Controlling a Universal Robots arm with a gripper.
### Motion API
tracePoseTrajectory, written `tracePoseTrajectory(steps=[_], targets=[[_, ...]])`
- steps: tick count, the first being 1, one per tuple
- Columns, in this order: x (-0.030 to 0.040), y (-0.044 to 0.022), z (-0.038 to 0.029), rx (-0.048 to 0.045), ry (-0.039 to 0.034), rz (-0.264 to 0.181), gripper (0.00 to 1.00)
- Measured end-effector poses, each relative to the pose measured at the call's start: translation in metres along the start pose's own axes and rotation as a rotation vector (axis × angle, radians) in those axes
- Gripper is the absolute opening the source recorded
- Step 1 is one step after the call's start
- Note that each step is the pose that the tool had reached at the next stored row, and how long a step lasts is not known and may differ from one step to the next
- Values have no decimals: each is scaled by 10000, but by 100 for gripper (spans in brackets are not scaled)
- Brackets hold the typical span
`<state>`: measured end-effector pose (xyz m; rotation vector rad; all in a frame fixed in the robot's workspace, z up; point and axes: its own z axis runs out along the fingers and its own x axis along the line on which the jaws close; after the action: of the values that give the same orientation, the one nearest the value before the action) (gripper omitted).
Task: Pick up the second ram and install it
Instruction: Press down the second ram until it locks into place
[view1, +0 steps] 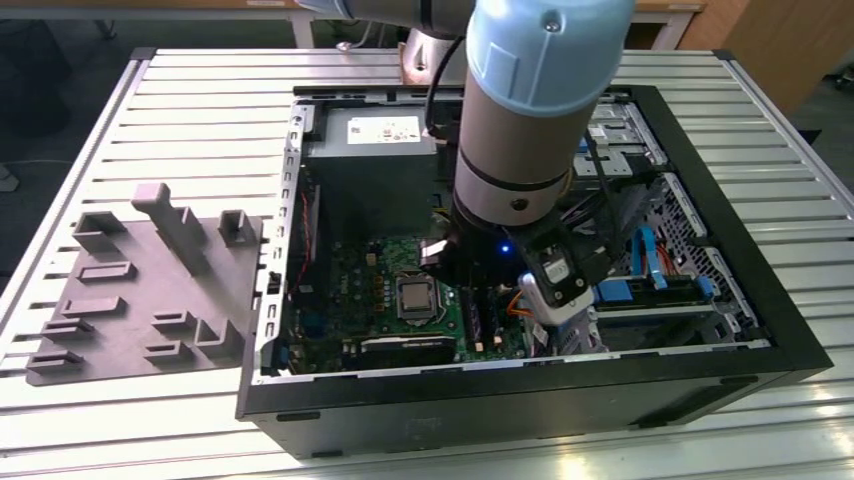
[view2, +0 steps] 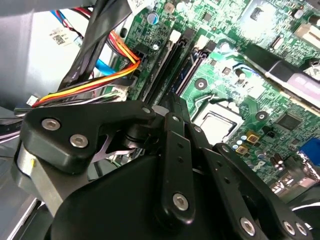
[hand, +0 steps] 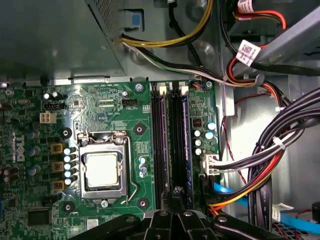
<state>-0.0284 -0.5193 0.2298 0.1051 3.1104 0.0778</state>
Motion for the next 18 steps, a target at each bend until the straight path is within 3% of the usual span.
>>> tracePoseTrajectory(steps=[10,18], targets=[[-6,-96,-1,0,0,0,11],[-7,-112,18,0,0,0,11]])
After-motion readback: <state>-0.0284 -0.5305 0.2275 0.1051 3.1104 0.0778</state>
